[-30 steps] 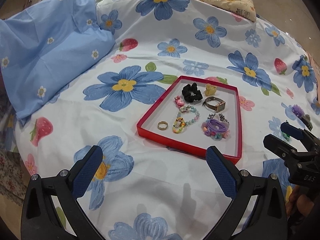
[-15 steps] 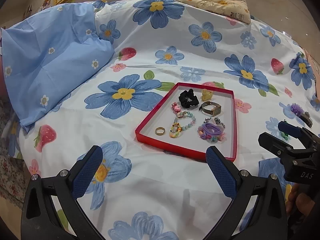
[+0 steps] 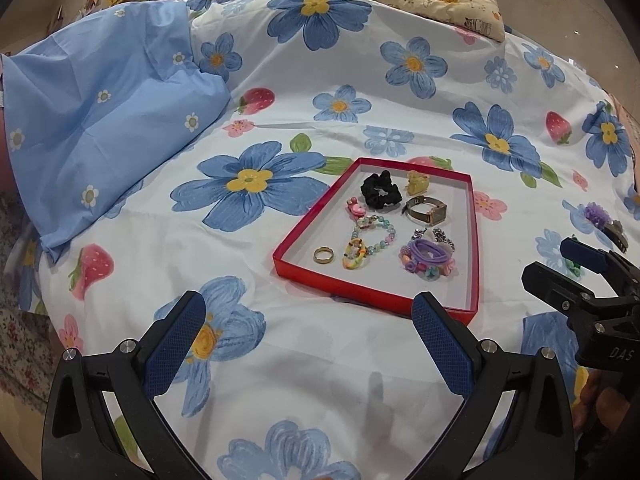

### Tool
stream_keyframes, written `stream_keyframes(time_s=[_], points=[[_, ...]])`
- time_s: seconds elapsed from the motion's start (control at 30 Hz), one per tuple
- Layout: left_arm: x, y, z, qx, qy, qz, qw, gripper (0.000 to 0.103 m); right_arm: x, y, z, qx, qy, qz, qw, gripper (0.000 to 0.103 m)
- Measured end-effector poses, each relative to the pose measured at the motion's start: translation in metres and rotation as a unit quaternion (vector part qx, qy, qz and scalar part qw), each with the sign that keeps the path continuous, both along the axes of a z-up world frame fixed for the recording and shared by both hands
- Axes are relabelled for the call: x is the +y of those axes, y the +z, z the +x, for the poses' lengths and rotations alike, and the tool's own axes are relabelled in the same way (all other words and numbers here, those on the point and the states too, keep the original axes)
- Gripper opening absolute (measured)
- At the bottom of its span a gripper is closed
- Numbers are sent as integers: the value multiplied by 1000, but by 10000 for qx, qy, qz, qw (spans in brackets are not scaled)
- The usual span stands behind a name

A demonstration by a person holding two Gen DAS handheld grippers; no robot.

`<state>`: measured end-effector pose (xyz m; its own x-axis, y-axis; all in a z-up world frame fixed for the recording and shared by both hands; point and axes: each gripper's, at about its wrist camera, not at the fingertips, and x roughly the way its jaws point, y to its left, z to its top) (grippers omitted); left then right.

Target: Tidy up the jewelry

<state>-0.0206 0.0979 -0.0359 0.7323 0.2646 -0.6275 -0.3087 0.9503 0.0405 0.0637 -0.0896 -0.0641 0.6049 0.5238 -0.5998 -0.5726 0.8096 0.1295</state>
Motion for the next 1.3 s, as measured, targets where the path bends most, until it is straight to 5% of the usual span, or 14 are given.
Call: stream_keyframes(time_s=[1.3], points=[[-2, -5, 0, 29, 7, 189, 9998, 103, 3, 6, -5, -61, 61, 22, 10000, 103]])
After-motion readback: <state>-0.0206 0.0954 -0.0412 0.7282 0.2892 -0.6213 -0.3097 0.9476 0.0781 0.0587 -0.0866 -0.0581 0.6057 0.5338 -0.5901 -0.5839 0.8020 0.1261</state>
